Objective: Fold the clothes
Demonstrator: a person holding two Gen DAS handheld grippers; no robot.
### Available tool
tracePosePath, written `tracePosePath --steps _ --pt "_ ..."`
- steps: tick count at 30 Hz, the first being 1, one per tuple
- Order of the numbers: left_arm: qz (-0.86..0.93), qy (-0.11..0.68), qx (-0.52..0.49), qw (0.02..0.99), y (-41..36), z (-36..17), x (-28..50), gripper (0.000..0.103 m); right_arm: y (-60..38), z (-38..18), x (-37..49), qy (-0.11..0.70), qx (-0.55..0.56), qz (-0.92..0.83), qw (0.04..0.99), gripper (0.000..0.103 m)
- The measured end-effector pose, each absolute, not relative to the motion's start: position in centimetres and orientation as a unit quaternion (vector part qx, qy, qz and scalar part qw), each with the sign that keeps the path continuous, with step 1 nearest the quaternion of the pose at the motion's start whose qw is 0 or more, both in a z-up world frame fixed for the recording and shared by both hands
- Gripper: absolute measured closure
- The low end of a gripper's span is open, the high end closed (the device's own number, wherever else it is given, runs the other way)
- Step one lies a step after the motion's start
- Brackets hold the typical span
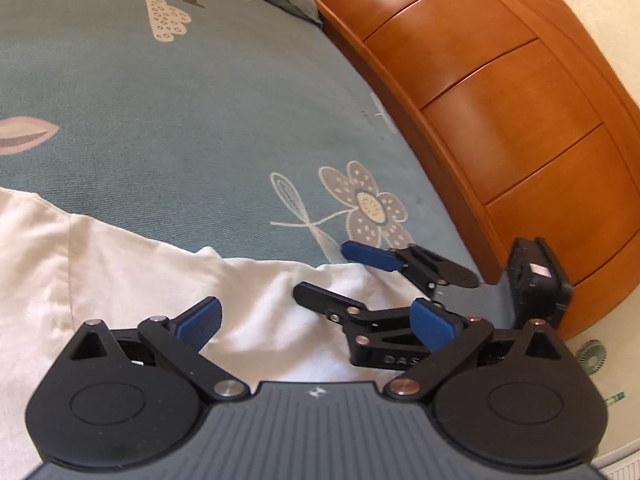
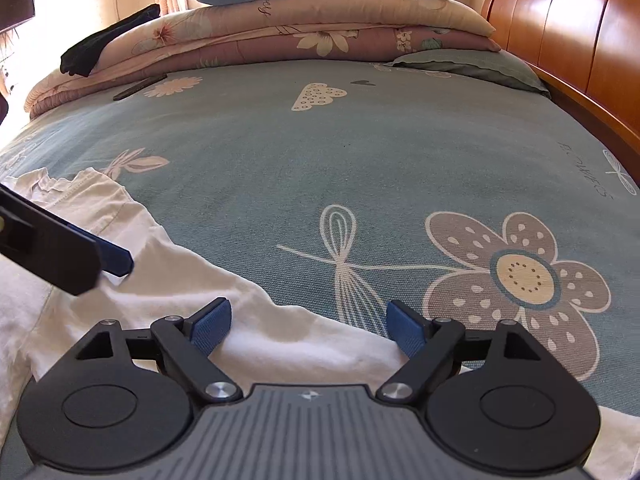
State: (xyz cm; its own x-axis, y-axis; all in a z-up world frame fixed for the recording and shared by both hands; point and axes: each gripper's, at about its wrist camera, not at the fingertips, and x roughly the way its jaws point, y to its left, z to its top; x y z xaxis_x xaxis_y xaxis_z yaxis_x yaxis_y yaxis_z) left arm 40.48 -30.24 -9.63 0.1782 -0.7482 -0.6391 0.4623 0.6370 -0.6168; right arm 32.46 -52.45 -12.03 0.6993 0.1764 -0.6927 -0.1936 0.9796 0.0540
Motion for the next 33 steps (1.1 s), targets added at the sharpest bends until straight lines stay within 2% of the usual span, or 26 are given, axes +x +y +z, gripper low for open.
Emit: tracePosePath --steps 6,13,19,22,28,33 --pt "-0.352 0.463 -0.125 0.804 -32.6 -10.8 43.5 0.004 -53.0 -12.9 32.5 0.363 -0.01 0.104 0.926 0.002" --pt "-0.371 0.421 -0.069 0.825 -31.7 -7.3 40.4 0.005 -53.4 -11.8 31.8 0.361 0.003 0.112 0.926 0.002" --pt "-0.415 0.493 -0.111 0.757 -31.4 -7.9 38.7 0.004 -53.9 -9.5 29.7 0.332 -0.017 0.123 0.935 0.0" --pt "-0.39 0.504 -0.104 0.764 -33.0 -9.3 39.8 0.004 -54.1 -10.0 29.4 0.332 -0.028 0.123 0.935 0.0" --pt "-0.319 0.462 -0.074 0.824 -35.5 -9.8 42.7 0.005 -55.0 -11.5 30.1 0.353 -0.011 0.104 0.93 0.0" --pt "-0.347 0.446 -0.093 0.82 -33.2 -7.1 40.6 0.003 -56.2 -11.0 29.9 0.337 0.028 0.086 0.937 0.0"
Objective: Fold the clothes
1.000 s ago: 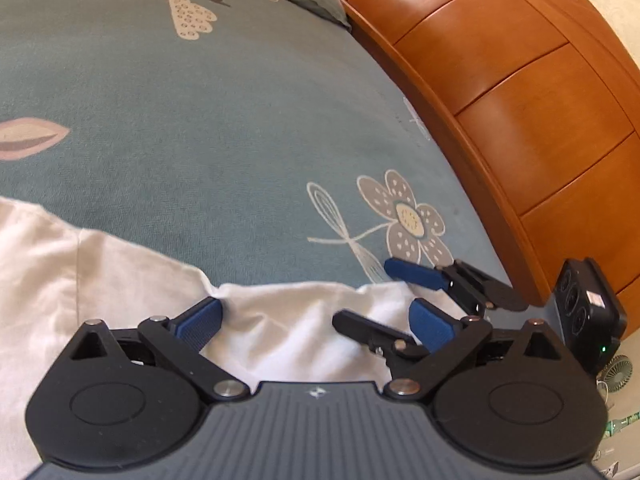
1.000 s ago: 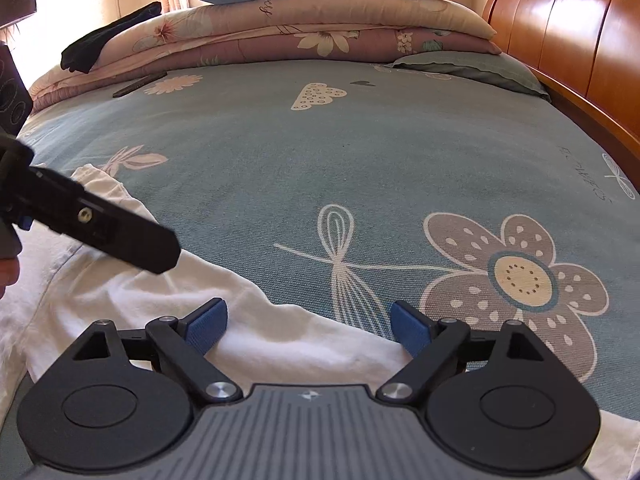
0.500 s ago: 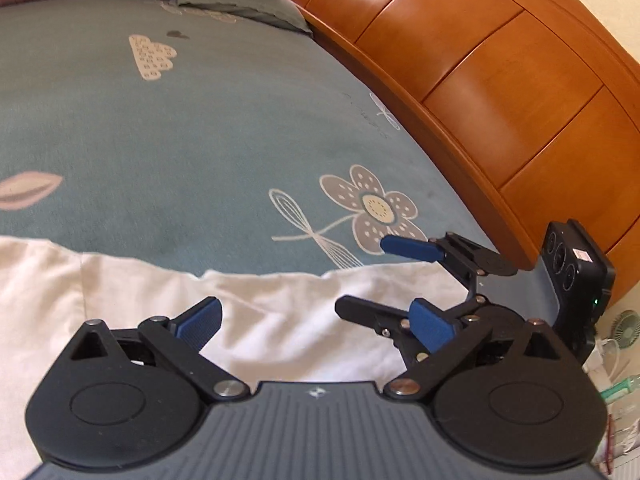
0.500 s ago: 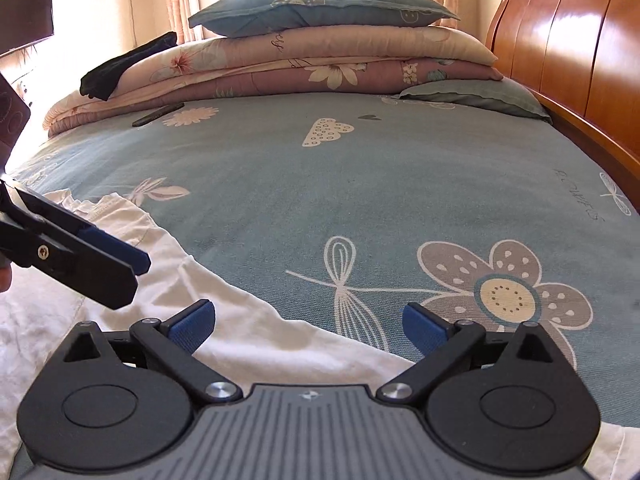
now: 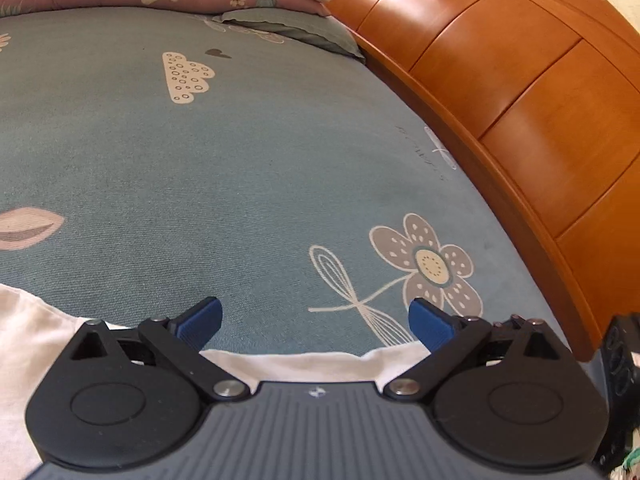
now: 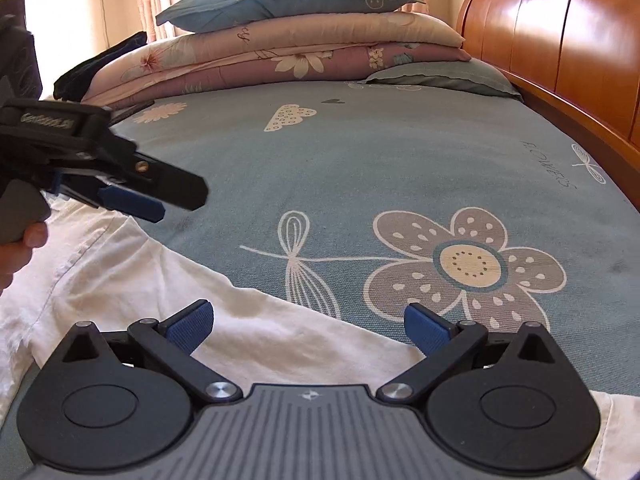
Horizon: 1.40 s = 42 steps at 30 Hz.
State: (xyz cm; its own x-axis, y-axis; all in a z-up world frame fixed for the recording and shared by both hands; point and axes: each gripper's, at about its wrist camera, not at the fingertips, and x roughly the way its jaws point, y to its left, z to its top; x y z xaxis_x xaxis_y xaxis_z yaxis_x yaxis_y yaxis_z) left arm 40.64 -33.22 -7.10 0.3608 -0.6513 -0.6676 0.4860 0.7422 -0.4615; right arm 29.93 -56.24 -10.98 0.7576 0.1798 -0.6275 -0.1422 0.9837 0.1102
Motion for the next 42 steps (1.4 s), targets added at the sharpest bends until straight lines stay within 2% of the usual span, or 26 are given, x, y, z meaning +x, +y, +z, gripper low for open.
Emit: tracePosePath --steps 3,8,13,17,20,24,28,31,37,42 --pt "-0.358 0.46 -0.068 0.81 -31.6 -6.5 38.4 0.003 -56.7 -10.7 29.8 0.328 0.047 0.087 0.94 0.0" --pt "-0.328 0.499 -0.055 0.8 -30.7 -9.0 38.3 0.003 -56.5 -11.0 30.2 0.333 0.039 0.078 0.939 0.0" --pt "-0.289 0.468 -0.038 0.834 -32.5 -9.9 41.2 0.003 -56.1 -11.3 30.3 0.335 0.021 0.077 0.939 0.0" --pt "-0.284 0.431 -0.049 0.855 -32.0 -8.2 40.1 0.004 -56.4 -11.1 30.2 0.325 0.027 0.073 0.942 0.0" --pt "-0.298 0.396 -0.038 0.868 -29.3 -6.6 36.1 0.003 -56.6 -10.5 30.0 0.306 0.046 0.074 0.948 0.0" --pt "-0.284 0.37 0.01 0.884 -24.3 -5.8 30.9 0.002 -56.5 -8.9 29.6 0.289 0.131 0.076 0.945 0.0" --pt "-0.256 0.373 0.058 0.89 -20.1 -6.5 28.7 0.002 -54.2 -5.6 27.2 0.277 0.161 0.073 0.945 0.0" --pt "-0.244 0.384 0.052 0.889 -18.4 -7.4 28.2 0.002 -52.6 -3.7 24.8 0.264 0.2 0.065 0.941 0.0" --pt "-0.248 0.405 0.03 0.88 -16.6 -10.1 27.7 0.002 -50.9 -6.9 23.1 0.274 0.319 0.067 0.905 0.0" --pt "-0.259 0.393 0.059 0.88 -16.3 -11.4 26.7 0.0 -49.3 -9.3 27.2 0.344 0.302 0.069 0.886 0.0"
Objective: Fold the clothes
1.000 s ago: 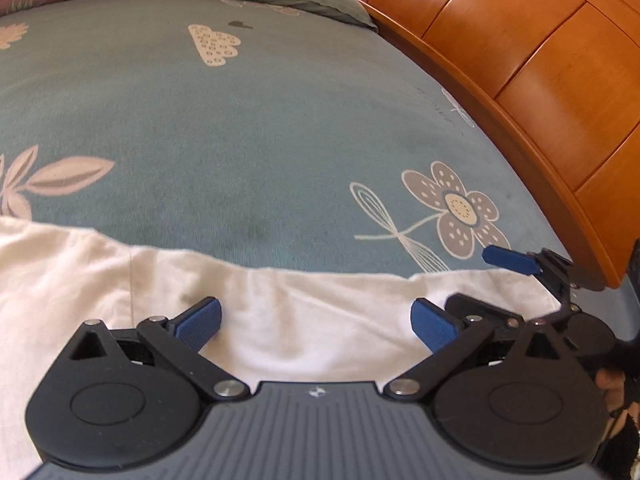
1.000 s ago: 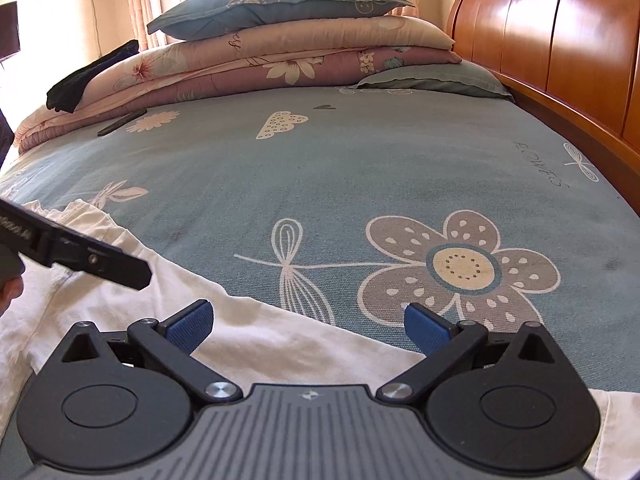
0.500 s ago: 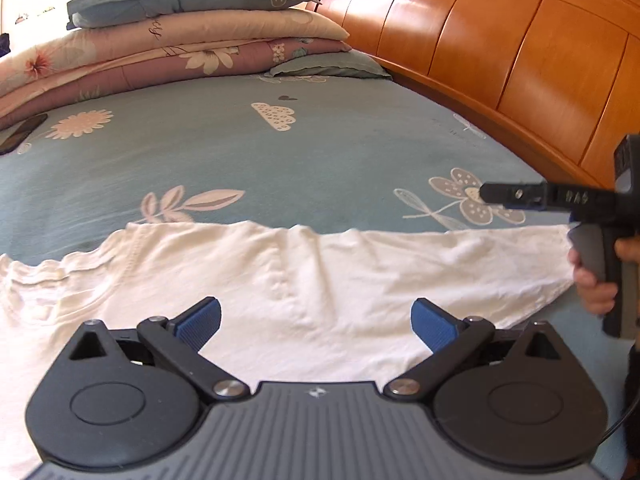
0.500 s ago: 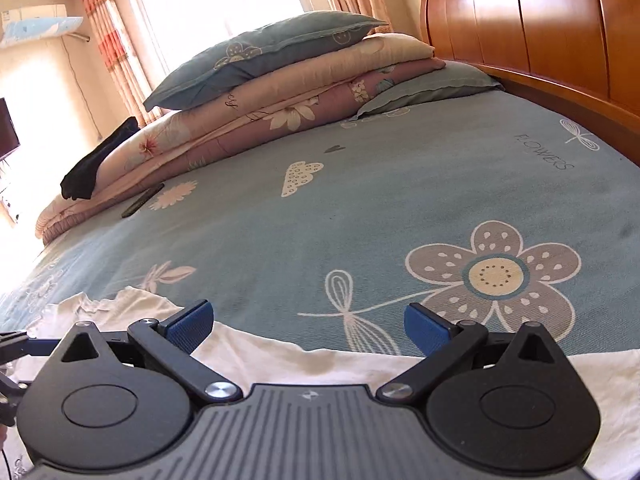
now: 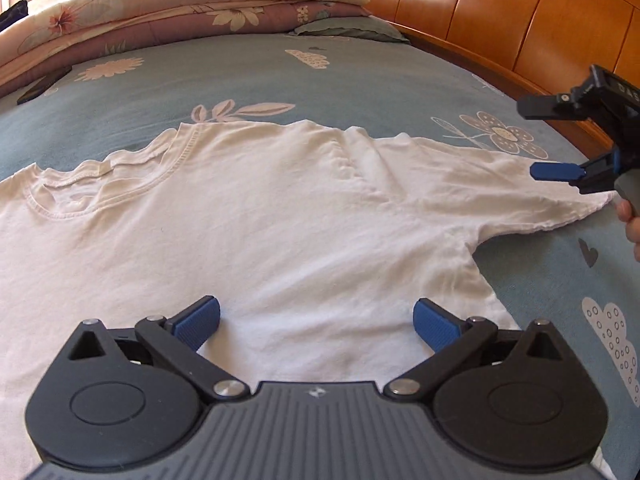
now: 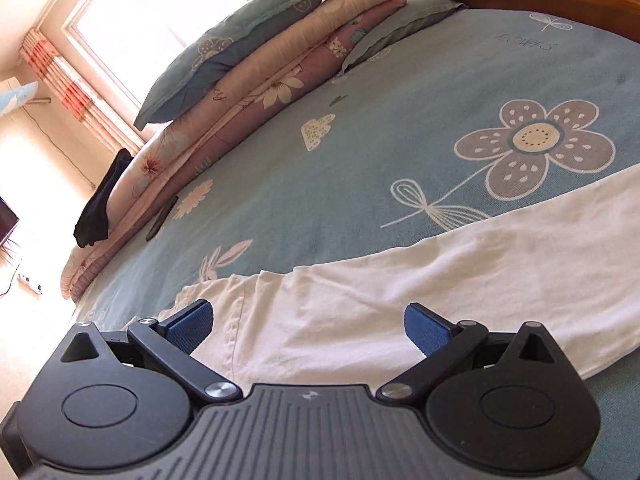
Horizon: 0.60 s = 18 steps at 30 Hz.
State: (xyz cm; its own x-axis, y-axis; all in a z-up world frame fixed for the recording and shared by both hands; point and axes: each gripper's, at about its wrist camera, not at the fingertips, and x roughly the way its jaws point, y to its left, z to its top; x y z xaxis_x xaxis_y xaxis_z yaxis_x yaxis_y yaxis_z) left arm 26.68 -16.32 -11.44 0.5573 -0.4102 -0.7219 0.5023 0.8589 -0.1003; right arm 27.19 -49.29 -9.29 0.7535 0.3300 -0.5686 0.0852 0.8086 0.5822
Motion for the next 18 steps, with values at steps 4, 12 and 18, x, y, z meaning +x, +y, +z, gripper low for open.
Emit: tracePosePath --steps 4,12,18 --pt "-0.256 0.382 0.055 0.886 -16.5 -11.6 26.8 0.0 -48.4 -10.8 30.6 0.378 0.25 0.04 0.891 0.0" --pt "-0.247 0.358 0.031 0.9 -16.3 -10.8 27.0 0.001 -49.6 -9.9 30.5 0.323 0.243 0.01 0.915 0.0" --pt "-0.251 0.32 0.061 0.911 -16.2 -8.8 25.1 0.001 -49.3 -8.9 30.8 0.37 0.27 0.093 0.884 0.0"
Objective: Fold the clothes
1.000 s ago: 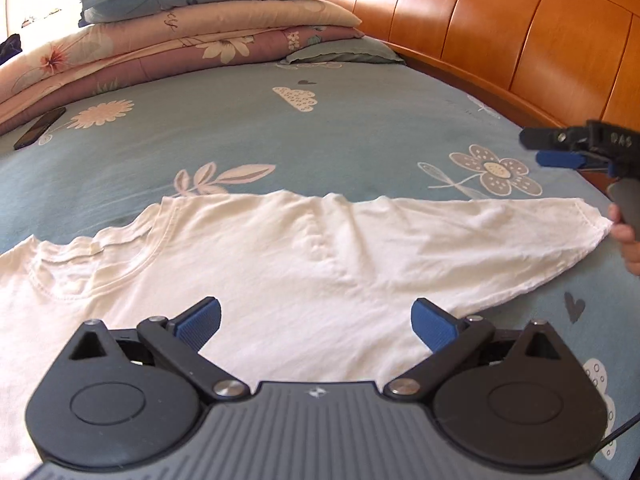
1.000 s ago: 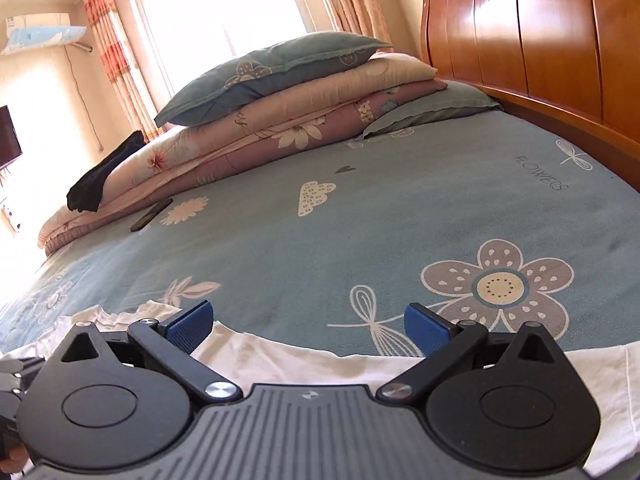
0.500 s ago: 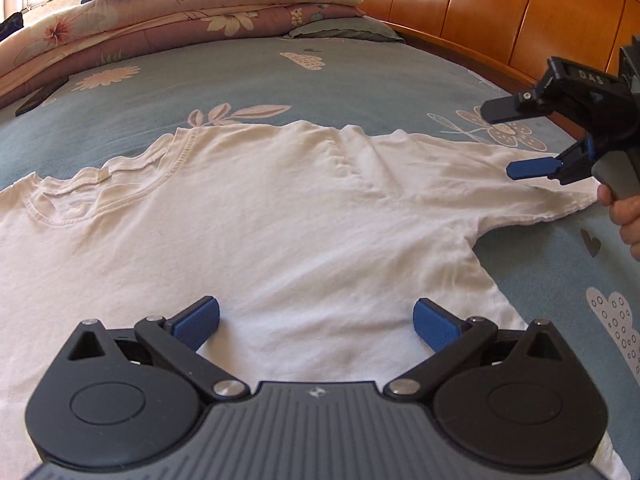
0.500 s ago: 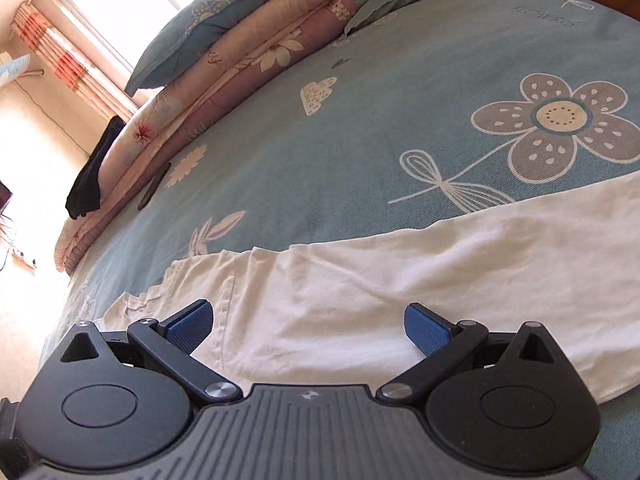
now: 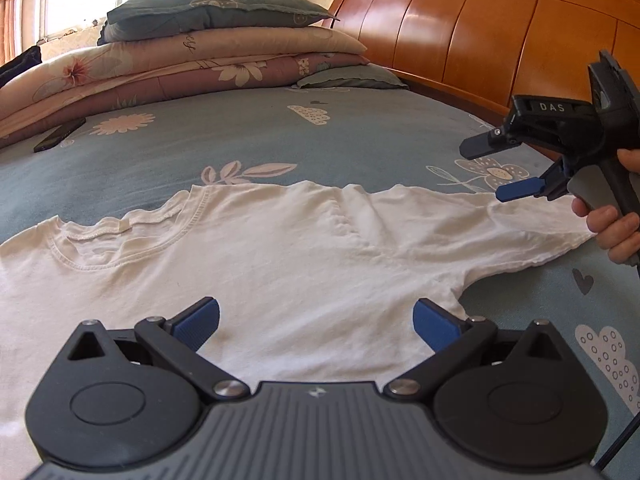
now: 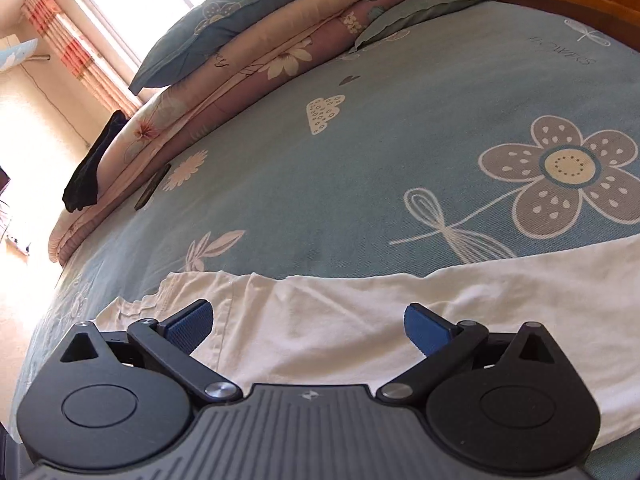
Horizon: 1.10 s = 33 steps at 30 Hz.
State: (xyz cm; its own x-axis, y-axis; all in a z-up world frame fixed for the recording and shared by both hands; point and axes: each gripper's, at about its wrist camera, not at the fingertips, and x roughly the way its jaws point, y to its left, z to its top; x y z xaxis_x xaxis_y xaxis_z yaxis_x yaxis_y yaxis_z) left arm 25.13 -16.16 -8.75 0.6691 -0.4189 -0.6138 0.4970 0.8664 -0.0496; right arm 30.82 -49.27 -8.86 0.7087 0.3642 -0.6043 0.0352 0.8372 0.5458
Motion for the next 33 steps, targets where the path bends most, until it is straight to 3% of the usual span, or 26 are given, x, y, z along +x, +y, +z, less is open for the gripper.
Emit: tracePosePath --steps 3,8,11,17,25,33 --pt "-0.262 0.32 0.079 0.907 -16.3 -8.5 24.6 0.001 -48.4 -11.0 32.0 0.39 0.277 0.084 0.874 0.0" --pt "-0.252 0.33 0.084 0.906 -16.5 -8.7 24.9 0.001 -47.4 -11.7 31.3 0.306 0.198 -0.08 0.928 0.0" --pt "-0.247 0.332 0.072 0.908 -16.3 -8.3 24.9 0.001 -48.2 -10.5 31.6 0.356 0.173 -0.058 0.916 0.0" --pt "-0.235 0.326 0.062 0.914 -16.0 -7.0 24.6 0.001 -49.5 -6.5 27.9 0.358 0.151 -0.043 0.92 0.0" --pt "-0.233 0.327 0.041 0.915 -15.4 -4.8 23.8 0.001 -48.6 -10.7 26.8 0.438 0.084 -0.101 0.889 0.0" --pt "-0.226 0.312 0.048 0.921 -14.0 -3.0 22.6 0.001 -47.4 -11.6 22.3 0.416 0.046 -0.108 0.902 0.0"
